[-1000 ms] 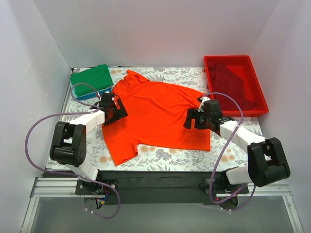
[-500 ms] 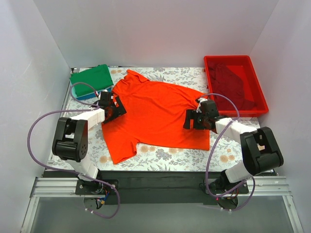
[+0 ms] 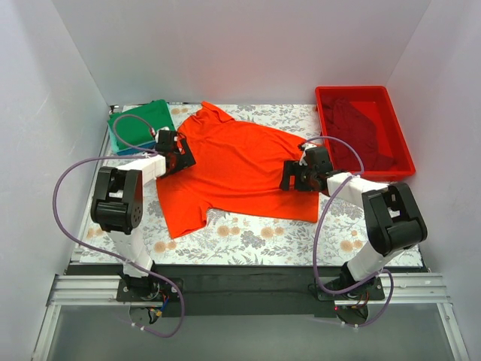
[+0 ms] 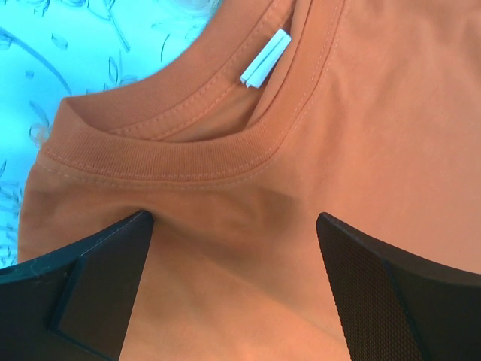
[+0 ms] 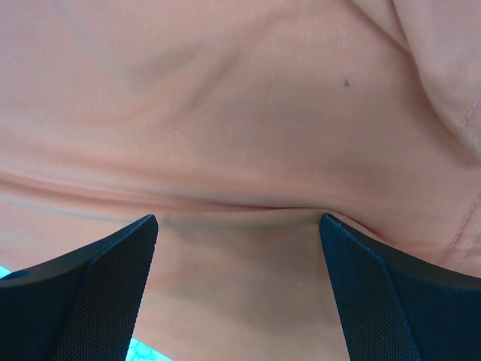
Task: Fold and stack the t-shirts
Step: Flatten the tshirt out, then fold the tshirt
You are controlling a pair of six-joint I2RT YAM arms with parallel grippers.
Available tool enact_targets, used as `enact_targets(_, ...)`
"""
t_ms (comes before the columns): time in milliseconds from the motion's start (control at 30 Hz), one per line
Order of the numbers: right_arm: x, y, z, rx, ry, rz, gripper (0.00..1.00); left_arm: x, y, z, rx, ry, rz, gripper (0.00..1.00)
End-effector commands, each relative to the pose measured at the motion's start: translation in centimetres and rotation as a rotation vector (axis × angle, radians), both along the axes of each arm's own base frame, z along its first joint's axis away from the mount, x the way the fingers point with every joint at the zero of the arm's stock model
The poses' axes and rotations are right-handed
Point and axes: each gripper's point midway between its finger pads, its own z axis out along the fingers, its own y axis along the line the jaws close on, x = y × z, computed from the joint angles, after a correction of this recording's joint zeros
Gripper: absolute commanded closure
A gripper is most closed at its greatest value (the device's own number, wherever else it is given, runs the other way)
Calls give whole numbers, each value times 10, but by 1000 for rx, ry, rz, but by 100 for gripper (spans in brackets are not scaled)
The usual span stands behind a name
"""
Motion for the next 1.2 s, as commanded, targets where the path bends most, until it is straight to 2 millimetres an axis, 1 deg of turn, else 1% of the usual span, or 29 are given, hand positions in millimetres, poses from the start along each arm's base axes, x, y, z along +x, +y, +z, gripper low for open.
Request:
enact_targets(0,-6,1,-14,-12,72,9,5,-1,5,-17,27,74,-26,9)
enact_targets(33,-5,4,-9,0,66,21,5,2,3,-11,22,58,-37,9)
enact_targets(67,-4,6,-2,16,55,30,5,5,1,0,15,30,-44,9)
enact_targets(100,-4,8,2,23,48,37,5,7,0,17,8,-8,-54,10)
enact_targets(133,-3,10,11,38,30,44,5,5,0,24,5,-26,-57,9)
enact_targets(200,-3,13,35,68,-19,53,5,-1,-2,67,-3,-124,-57,9)
enact_targets(233,-3,14,46,81,-40,56,5,-10,-2,85,0,-167,-50,9)
enact_targets(267,-5,14,56,93,-59,55,5,-18,2,108,6,-219,-17,9)
enact_targets(300,-8,14,64,103,-72,55,5,-40,4,107,27,-202,28,9)
enact_targets(333,-12,14,71,114,-83,54,5,-58,7,110,34,-191,76,10)
enact_targets(367,-13,13,79,125,-102,54,5,-78,11,97,39,-141,124,9)
enact_targets(400,-17,13,80,129,-101,54,5,-95,16,91,82,-133,160,10)
enact_targets(433,-20,11,86,132,-114,55,5,-111,22,83,89,-94,224,11)
enact_targets(467,-24,9,90,129,-123,50,5,-133,30,71,111,-43,287,11)
enact_targets(533,-28,4,92,122,-126,41,4,-153,36,62,137,2,341,13)
enact_targets(567,-31,-1,91,105,-120,38,5,-161,37,61,135,12,366,14)
enact_targets(600,-32,-8,95,90,-134,19,4,-180,41,52,165,70,384,16)
enact_targets(633,-33,-12,95,81,-134,8,4,-188,37,49,136,74,437,16)
enact_targets(667,-37,-17,92,71,-124,2,4,-199,37,47,134,102,450,16)
enact_targets(733,-38,-27,96,76,-136,-20,4,-211,37,42,100,116,514,19)
enact_targets(767,-40,-29,95,82,-132,-25,4,-215,36,42,86,125,528,22)
enact_targets(800,-42,-34,94,89,-128,-32,3,-222,37,42,75,136,548,27)
enact_targets(900,-46,-42,88,98,-115,-39,3,-236,35,34,31,160,576,33)
enact_targets(933,-46,-45,87,98,-115,-42,3,-239,34,30,23,169,573,35)
enact_targets(967,-46,-49,88,103,-117,-51,3,-240,28,28,-5,181,563,36)
enact_targets(1000,-48,-51,84,103,-109,-51,3,-243,27,25,-19,187,561,37)
enact_targets(1033,-48,-53,84,104,-110,-54,3,-249,26,17,-22,207,558,37)
enact_targets(1167,-48,-59,83,113,-110,-60,3,-251,16,3,-85,219,533,40)
